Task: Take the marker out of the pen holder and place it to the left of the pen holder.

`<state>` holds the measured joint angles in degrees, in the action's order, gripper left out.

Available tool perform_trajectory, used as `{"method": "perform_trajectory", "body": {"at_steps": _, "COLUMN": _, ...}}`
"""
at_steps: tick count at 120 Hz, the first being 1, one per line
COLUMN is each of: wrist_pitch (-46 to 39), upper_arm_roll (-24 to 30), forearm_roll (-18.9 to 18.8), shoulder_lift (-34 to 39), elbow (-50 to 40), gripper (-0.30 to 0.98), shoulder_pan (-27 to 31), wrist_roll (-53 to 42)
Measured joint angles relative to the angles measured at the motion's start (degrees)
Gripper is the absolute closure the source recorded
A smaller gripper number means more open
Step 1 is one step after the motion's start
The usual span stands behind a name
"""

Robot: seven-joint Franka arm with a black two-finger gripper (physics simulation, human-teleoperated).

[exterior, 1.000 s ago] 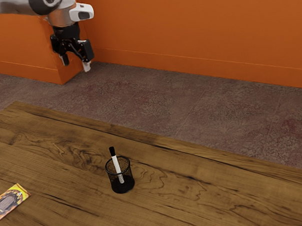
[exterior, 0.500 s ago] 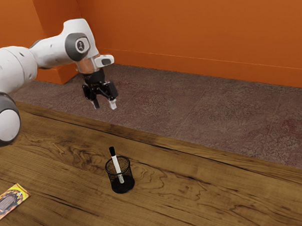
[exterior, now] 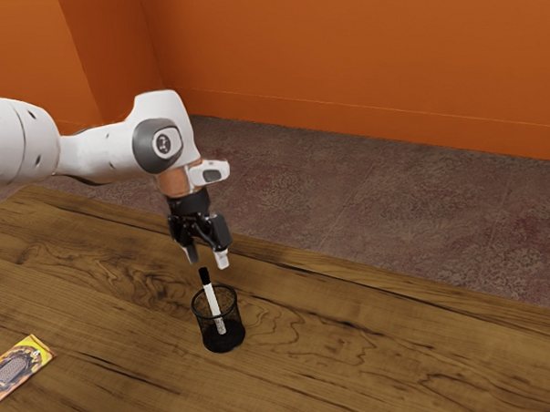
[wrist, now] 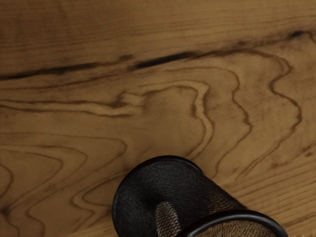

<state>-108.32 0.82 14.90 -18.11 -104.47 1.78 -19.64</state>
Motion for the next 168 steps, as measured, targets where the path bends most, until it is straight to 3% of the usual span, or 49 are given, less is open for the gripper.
{"method": "perform_trajectory", "body": {"at_steps": 21, "wrist_pitch": -4.3, "upper_arm_roll": -1.8, "forearm_roll": -1.3, "shoulder_lift": 0.8, "elbow": -2.9, "gripper": 0.02, "shoulder_pan": -3.0, "wrist_roll": -0.7}}
{"method": "perform_trajectory", "body": {"at_steps": 54, "wrist_pitch": -7.3, "upper_arm_roll": -2.0, "forearm_roll": -1.5, "shoulder_lift": 2.2, "elbow": -4.9, "gripper": 0.26, "shoulder_pan": -3.0, "wrist_roll": -0.8}}
{"method": "perform_trajectory", "body": {"at_steps": 94, "wrist_pitch": -8.6, "upper_arm_roll": -2.1, "forearm_roll": -1.3, "shoulder_lift": 3.6, "elbow": -6.8, "gripper": 0.43, "shoulder_pan": -3.2, "wrist_roll": -0.4}}
{"method": "perform_trajectory", "body": {"at_steps": 168, "wrist_pitch": -11.0, "upper_arm_roll": -2.0, "forearm_roll": 0.4, "shoulder_lift": 9.6, "elbow": -14.0, "gripper": 0.49, "shoulder_pan": -4.1, "wrist_roll": -0.1}}
